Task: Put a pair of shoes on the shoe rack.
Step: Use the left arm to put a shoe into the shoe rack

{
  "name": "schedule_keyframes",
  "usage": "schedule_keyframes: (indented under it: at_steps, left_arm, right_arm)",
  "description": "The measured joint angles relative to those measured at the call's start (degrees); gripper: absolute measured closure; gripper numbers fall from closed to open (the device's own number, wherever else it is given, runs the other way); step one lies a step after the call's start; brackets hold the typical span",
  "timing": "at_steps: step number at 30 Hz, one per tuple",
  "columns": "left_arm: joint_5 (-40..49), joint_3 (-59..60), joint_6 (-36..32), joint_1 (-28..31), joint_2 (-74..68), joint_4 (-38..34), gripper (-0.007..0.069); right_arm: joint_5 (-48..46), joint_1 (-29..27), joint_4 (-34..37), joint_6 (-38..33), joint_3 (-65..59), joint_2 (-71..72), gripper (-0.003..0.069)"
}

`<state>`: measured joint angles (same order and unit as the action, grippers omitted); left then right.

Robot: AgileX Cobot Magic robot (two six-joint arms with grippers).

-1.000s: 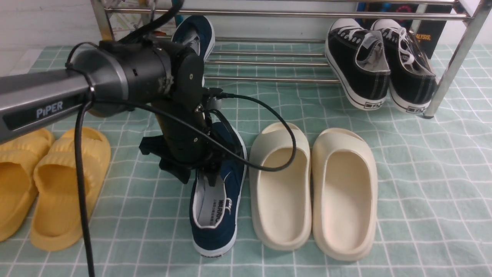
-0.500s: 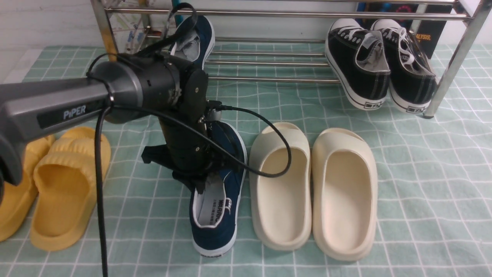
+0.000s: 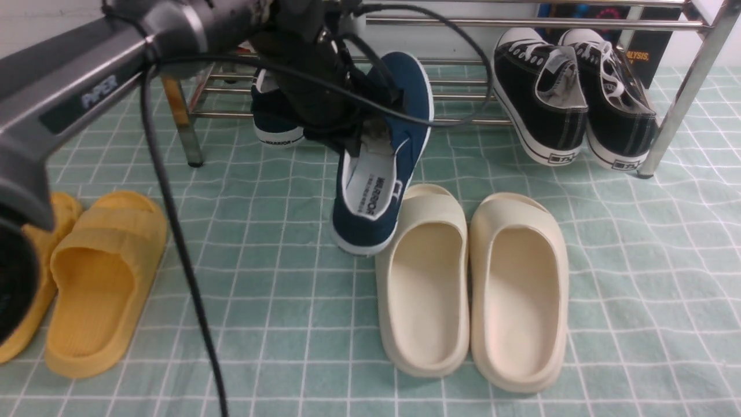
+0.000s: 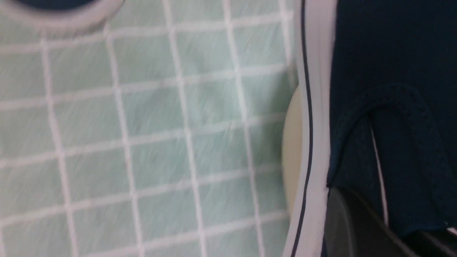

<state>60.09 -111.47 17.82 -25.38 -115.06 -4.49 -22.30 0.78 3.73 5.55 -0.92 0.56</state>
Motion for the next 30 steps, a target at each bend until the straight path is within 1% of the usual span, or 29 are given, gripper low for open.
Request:
schedule_keyframes:
  at_steps: [6,9,10,12,21,30]
  left_arm:
    - [4.3,-18.3,1.4,4.0,-12.0,-0.8,0.0623]
    - [5.3,-25.6,2.6,5.6,-15.8,-1.8,0.0623]
    - [5.3,-25.6,2.6,5.6,-16.1,-1.9,0.0623]
    - [4.7,-30.6,4.7,6.8,-18.9,-2.2,0.0623]
    - [-2.0,-32.9,6.2,7.6,-22.7,-1.7,0.0623]
    - [-6.1,-33.0,6.3,7.6,-23.3,2.2,0.0623]
  right_arm:
    - [0.0,0.0,0.0,0.0,0.0,0.0,0.0419]
    - [0.0,0.0,0.0,0.0,0.0,0.0,0.0419]
    - [0.0,0.0,0.0,0.0,0.0,0.0,0.0419]
    - [0.0,0.0,0.0,0.0,0.0,0.0,0.0419]
    - [0.0,0.0,0.0,0.0,0.0,0.0,0.0419]
    - [0.0,0.0,0.0,0.0,0.0,0.0,0.0419]
